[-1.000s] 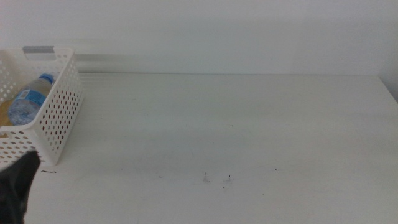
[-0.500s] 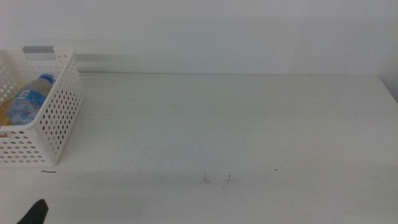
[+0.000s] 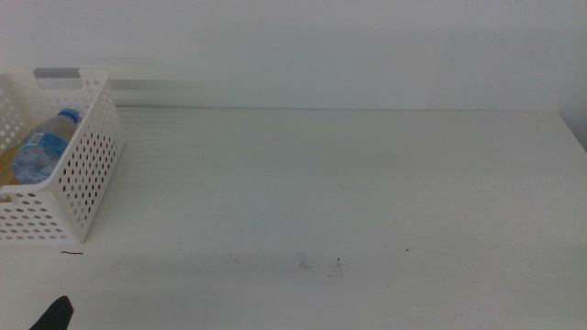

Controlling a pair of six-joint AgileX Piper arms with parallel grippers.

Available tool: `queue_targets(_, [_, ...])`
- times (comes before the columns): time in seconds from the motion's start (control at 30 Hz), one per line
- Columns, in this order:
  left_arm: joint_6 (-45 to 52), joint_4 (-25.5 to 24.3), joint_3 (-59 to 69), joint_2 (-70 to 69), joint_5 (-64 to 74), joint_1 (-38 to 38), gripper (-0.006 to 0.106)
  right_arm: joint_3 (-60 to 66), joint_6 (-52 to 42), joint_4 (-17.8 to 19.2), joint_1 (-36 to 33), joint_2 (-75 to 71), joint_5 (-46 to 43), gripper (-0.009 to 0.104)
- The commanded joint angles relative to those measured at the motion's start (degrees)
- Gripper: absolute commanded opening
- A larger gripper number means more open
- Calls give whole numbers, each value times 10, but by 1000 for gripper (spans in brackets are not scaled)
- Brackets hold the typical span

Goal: Use arms to grab the bottles and put them into the dustbin to the left of the table.

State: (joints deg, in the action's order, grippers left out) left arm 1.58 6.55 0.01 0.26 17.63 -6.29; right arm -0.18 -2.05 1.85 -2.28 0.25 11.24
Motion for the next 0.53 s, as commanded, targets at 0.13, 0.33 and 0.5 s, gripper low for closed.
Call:
queue_targets(0.13, [1,-2,0,-3,-8,13,94,2,-3,3,6,-3,-10,93])
queue_targets(0.33, [-1,-3,0,-3,-8,19,94,2,-3,3,6,-3,-10,93])
queue_targets(0.5, [-1,-3,0,-3,-8,24,94,2,-3,3,6,-3,-10,93])
